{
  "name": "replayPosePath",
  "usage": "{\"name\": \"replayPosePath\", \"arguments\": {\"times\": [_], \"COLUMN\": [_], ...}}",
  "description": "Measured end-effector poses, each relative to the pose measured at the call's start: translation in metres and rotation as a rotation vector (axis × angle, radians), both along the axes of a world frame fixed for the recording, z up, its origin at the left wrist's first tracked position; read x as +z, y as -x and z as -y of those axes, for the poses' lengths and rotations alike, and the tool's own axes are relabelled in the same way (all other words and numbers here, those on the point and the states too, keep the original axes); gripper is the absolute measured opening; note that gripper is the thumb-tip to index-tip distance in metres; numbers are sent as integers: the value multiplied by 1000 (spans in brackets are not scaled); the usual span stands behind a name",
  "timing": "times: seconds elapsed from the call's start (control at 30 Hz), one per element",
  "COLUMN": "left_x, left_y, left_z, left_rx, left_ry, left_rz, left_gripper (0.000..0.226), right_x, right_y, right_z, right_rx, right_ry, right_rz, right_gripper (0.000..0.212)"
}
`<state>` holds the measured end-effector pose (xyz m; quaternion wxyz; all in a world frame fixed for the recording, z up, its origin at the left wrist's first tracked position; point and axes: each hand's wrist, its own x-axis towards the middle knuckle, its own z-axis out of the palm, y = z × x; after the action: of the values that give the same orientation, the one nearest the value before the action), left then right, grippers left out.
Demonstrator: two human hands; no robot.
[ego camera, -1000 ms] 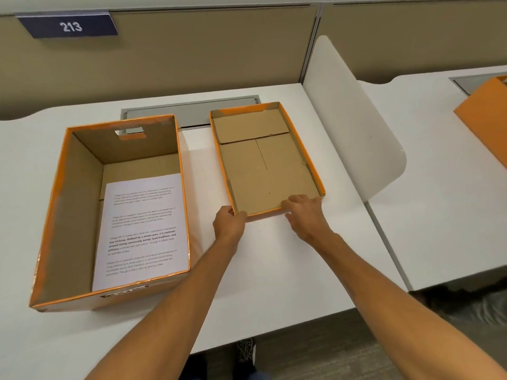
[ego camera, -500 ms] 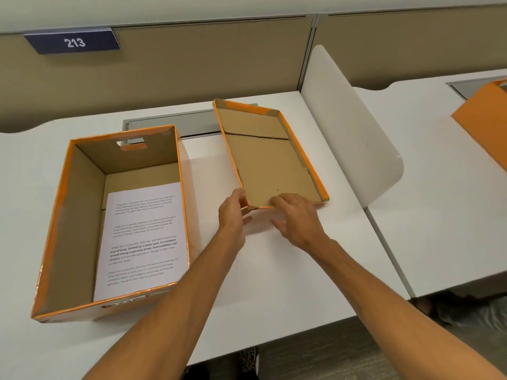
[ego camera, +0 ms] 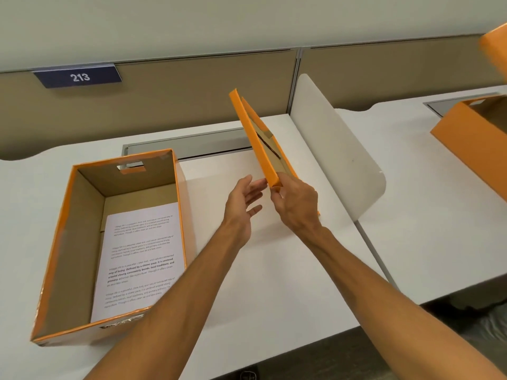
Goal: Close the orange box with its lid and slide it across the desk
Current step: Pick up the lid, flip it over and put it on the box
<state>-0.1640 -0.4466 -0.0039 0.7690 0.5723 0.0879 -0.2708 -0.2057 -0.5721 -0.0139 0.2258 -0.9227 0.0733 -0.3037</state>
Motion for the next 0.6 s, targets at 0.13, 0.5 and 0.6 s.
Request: {"name": "replayPosePath", "arguments": {"times": [0.13, 0.5, 0.6], "left_x": [-3, 12, 20], "left_y": [-9, -44, -53], "left_z": [-8, -63, -78], "left_rx": [-70, -133, -14], "left_ry": [-100, -144, -118], "left_rz": [-34, -95, -67], "left_gripper": [46, 68, 59], "right_x": [21, 91, 90], "right_y": [-4, 3, 2], "right_z": [3, 12, 13], "right_rx": [-86, 80, 131], "right_ry": [-288, -1487, -1630], "right_rz": [15, 269, 209], "right_gripper": [18, 22, 43]}}
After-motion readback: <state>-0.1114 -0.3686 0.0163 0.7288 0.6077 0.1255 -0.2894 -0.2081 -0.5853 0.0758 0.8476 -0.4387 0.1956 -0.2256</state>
